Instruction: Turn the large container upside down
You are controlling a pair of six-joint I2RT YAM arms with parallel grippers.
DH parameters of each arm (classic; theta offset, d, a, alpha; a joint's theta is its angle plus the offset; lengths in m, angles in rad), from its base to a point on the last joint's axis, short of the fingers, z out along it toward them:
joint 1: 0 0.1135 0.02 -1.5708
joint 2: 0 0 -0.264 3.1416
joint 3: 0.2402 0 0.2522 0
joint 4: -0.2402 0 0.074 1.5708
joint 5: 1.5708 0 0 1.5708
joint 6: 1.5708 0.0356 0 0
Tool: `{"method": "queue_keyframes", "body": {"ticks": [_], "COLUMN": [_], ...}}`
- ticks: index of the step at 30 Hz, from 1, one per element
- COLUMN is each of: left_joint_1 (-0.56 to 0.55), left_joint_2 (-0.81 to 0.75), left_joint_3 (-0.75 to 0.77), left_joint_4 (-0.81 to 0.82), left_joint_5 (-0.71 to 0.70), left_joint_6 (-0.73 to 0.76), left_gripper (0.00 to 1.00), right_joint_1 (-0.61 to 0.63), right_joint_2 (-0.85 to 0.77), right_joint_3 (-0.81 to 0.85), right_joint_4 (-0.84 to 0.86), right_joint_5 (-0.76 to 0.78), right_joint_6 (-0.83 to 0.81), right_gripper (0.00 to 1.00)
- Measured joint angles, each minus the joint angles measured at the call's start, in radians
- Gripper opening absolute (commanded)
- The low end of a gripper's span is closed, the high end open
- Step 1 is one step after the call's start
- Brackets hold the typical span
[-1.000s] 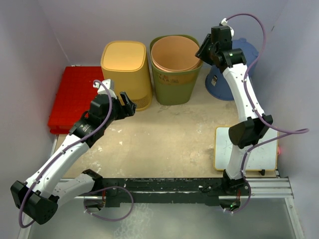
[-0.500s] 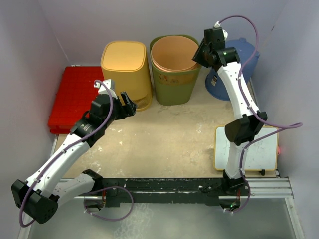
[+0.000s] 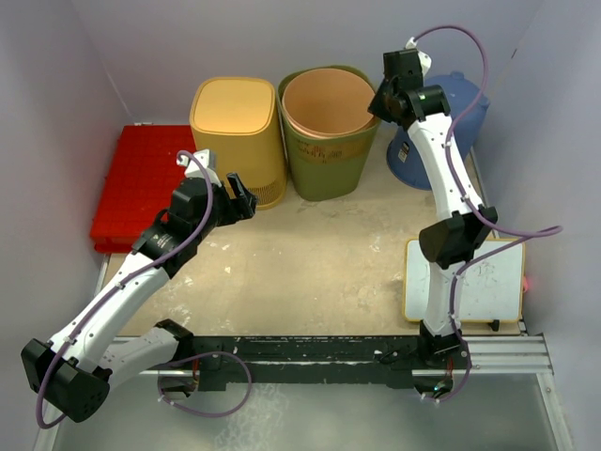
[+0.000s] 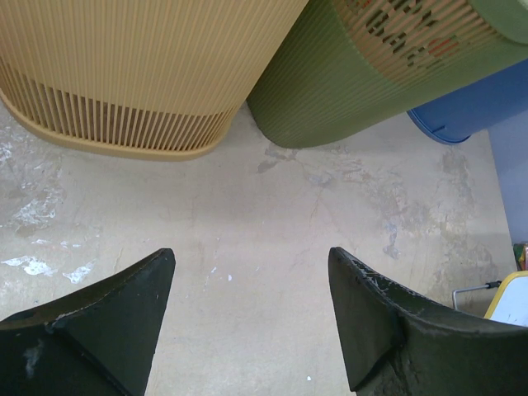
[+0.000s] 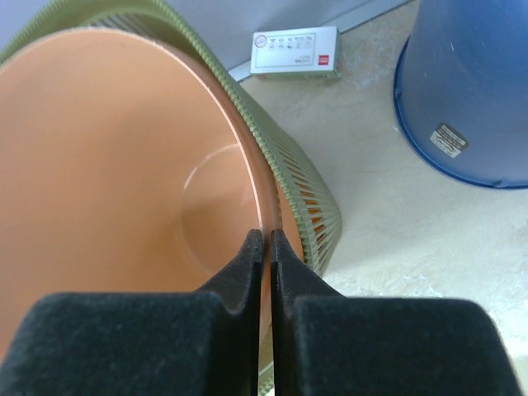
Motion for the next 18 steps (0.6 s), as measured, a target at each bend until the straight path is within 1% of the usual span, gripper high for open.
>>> {"method": "queue_keyframes", "body": {"ticks": [10, 18], "left_joint_1": [0.000, 0.000], "left_joint_2": [0.000, 0.000], "left_joint_3": [0.000, 0.000], "left_joint_4": [0.001, 0.001], "left_joint_5": [0.000, 0.000], "left_joint_6": [0.000, 0.000], "left_gripper": [0.73, 0.73], "right_joint_1": [0.001, 0.003], "right_joint_2": [-0.021, -0.096], "right_joint_3": [-0.012, -0.013], "right_joint_4": [0.028, 0.076], "right_joint_5": [-0.014, -0.021], "right_joint_6": [0.000, 0.002], "right_gripper": [0.00, 0.00]}}
